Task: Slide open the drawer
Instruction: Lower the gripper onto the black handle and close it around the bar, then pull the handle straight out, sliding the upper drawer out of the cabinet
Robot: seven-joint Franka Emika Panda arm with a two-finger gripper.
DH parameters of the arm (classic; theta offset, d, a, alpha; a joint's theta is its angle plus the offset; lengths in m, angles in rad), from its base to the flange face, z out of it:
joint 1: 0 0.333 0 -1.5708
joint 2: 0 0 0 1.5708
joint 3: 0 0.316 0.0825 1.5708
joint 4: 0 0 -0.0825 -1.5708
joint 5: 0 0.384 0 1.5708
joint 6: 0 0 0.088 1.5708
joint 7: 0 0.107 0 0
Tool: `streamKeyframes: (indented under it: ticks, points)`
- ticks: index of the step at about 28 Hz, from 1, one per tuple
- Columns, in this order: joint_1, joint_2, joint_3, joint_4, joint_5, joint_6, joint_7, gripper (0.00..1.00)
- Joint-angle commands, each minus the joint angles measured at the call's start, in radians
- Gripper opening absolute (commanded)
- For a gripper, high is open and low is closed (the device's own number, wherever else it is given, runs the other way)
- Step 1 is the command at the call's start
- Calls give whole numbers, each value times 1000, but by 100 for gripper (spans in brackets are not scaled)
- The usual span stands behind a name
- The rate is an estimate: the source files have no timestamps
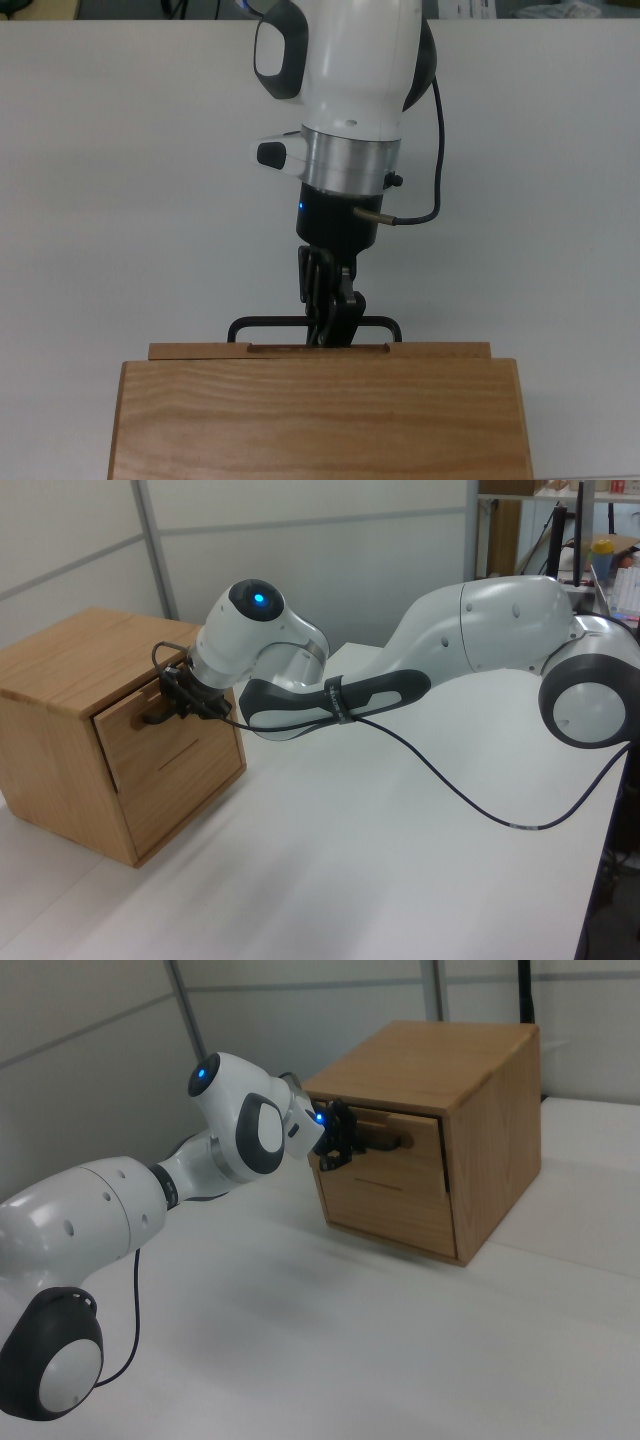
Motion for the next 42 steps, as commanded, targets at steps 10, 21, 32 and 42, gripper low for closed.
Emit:
streamKeyframes:
  ticks: [10,21,32,42]
  points:
    - [-7,-122,33,-122,-29,-14,37,0]
    - [-15,-266,33,-295,-17,-21,38,0]
    - [-15,-415,37,-475,-14,-37,34,0]
    - [-15,-504,36,-583,-13,-54,27,0]
